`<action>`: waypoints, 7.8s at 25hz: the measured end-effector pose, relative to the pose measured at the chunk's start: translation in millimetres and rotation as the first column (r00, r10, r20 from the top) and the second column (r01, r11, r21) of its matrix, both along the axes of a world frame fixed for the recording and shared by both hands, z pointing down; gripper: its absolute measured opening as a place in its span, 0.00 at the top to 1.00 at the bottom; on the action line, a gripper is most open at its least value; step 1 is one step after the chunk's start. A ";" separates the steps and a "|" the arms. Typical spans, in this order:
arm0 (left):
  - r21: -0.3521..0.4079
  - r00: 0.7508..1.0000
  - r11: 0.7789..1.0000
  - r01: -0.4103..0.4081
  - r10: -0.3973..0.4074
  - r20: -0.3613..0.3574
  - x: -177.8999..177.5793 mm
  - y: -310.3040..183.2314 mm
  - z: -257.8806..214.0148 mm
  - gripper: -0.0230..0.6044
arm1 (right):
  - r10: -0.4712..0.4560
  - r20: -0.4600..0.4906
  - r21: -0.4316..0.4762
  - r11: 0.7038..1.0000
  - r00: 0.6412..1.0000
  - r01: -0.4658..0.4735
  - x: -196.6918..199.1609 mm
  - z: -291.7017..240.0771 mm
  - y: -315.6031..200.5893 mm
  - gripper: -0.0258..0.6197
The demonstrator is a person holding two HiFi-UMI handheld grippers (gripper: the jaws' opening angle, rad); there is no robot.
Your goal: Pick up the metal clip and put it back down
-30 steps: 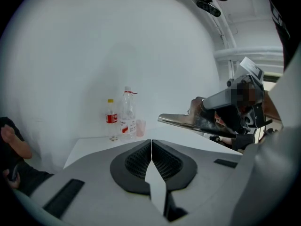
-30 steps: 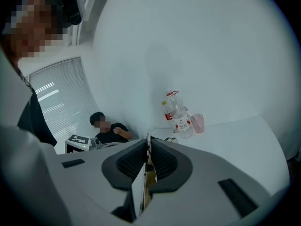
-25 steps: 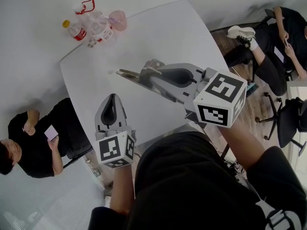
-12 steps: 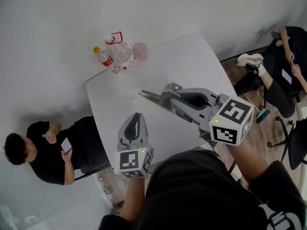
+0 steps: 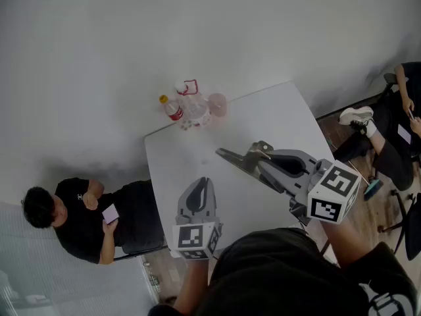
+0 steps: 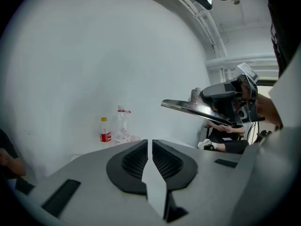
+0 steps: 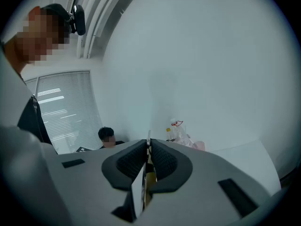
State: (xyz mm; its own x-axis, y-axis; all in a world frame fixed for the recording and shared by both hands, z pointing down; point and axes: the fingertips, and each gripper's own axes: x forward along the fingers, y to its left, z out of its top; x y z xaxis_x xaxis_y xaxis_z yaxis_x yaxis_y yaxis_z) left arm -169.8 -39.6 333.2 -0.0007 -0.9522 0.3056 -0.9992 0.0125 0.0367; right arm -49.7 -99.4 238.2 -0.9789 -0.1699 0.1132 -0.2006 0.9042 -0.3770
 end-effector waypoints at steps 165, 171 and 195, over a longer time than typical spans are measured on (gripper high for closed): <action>-0.059 0.987 0.998 0.013 -0.022 -0.156 5.5 -5.4 52.0 0.93 | -0.273 -0.260 -0.287 0.938 0.926 0.196 -36.8 147.3 6.5 0.90; -0.063 0.988 0.998 0.014 -0.023 -0.150 5.2 -5.7 51.3 0.93 | -0.247 -0.281 -0.210 0.959 0.927 0.192 -35.6 146.0 3.3 0.88; 0.022 0.996 1.000 -0.010 0.012 -0.092 13.7 -9.2 -25.1 0.93 | -0.099 -0.302 0.009 0.994 0.948 0.107 -12.5 67.1 -12.8 0.93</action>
State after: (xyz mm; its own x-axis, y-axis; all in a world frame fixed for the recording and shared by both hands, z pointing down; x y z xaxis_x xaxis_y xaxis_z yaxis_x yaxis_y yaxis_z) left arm -156.1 -48.8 308.0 0.0368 -0.9583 0.2834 -0.9917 0.0001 0.1289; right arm -62.1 -112.2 305.3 -0.9124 -0.0766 0.4021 -0.2067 0.9341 -0.2910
